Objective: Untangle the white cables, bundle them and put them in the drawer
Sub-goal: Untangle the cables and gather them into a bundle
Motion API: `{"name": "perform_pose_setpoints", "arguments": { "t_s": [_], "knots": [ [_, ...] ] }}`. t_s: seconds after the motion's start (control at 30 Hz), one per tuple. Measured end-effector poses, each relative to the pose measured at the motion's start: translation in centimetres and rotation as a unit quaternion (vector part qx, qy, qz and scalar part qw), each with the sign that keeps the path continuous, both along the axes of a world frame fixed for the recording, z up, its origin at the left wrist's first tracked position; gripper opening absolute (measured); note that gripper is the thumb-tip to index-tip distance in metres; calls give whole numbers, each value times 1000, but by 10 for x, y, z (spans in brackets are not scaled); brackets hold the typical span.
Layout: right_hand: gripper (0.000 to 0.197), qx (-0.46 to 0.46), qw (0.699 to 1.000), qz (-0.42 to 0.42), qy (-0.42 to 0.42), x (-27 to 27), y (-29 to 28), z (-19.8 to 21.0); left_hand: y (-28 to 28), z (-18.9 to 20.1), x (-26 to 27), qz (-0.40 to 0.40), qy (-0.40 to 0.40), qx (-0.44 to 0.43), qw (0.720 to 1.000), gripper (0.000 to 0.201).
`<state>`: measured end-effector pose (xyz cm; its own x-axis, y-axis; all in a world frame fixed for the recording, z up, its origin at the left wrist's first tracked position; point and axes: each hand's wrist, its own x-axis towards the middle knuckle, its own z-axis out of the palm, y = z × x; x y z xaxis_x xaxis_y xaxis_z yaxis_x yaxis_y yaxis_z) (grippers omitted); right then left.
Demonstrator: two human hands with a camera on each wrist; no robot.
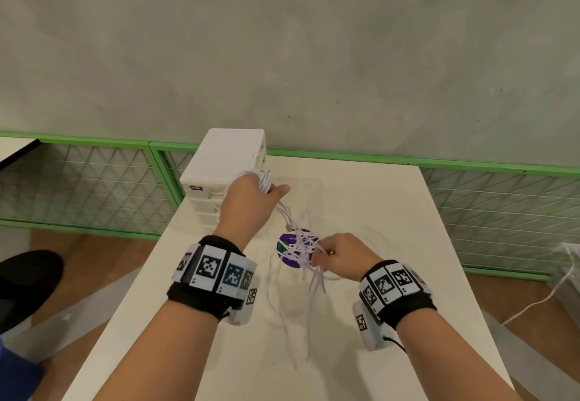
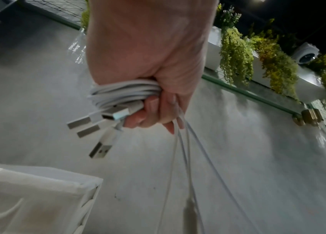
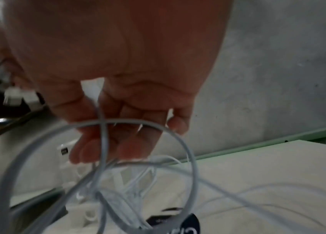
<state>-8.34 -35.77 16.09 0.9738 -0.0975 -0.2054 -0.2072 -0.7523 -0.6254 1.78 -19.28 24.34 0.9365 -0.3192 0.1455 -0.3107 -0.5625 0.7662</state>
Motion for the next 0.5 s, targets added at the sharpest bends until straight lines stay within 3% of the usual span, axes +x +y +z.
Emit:
{"name": "perform_pose_setpoints", "arguments": {
  "t_s": [0.1,0.17,0.27,0.33,0.4,0.5],
  "knots": [
    [21,-47,996,4,81,0,-2,-6,0,3,-2,-2,-8,-24,1000,39],
    [24,-142,984,9,104,3,-3,-7,-1,-1,-7,-2,-3,-28,1000,41],
    [82,-193,971,-27,138,2,-10,-11,3,0,-9,15,25,-55,998,38],
    [94,-181,971,-82,135,-2,-21,-13,9,10,-5,38,26,-81,996,33],
    [93,-157,978,-99,95,-6,-27,-13,13,21,-3,35,22,-87,995,31],
    [80,-1,989,-78,-123,-2,-10,2,6,24,-9,-9,34,-62,997,31]
  ]
}}
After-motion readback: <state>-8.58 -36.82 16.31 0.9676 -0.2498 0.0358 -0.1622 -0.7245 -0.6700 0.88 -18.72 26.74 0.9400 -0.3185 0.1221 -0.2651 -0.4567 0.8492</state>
